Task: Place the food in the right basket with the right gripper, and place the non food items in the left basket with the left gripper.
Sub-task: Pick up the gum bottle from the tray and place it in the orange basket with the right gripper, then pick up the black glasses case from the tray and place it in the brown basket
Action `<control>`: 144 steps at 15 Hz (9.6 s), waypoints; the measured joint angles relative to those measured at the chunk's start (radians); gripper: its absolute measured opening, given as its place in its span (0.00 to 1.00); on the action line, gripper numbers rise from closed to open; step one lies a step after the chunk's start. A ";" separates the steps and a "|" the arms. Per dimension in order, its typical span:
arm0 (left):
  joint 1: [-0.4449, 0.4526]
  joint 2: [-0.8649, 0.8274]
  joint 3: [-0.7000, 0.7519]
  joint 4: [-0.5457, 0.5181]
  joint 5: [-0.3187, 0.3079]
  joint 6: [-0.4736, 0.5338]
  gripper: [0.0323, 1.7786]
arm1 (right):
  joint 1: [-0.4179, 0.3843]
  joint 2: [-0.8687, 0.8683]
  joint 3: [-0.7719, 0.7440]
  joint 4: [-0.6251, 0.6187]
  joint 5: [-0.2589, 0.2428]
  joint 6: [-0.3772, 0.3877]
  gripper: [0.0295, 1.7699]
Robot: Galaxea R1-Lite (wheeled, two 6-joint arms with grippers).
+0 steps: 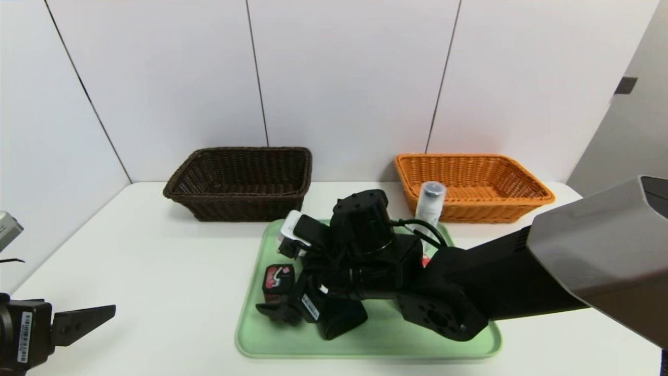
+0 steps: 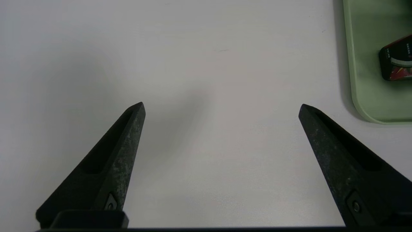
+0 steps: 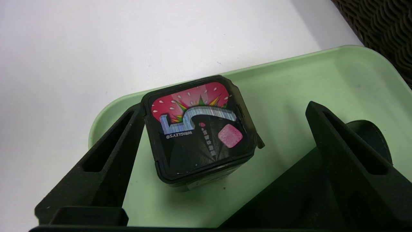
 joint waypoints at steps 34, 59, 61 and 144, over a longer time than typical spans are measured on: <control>0.000 -0.037 -0.020 -0.001 -0.005 0.012 0.95 | -0.253 -0.318 -0.179 0.124 -0.360 0.181 0.43; 0.000 -0.060 -0.010 0.005 -0.006 0.008 0.95 | -0.696 0.023 -0.215 0.050 -0.359 0.302 0.43; 0.000 -0.058 -0.009 0.002 -0.005 0.008 0.95 | -0.695 0.050 -0.236 0.050 -0.359 0.303 0.43; -0.833 1.153 -1.145 0.496 0.296 -0.700 0.95 | -0.460 -0.794 0.163 0.929 -0.349 0.389 0.96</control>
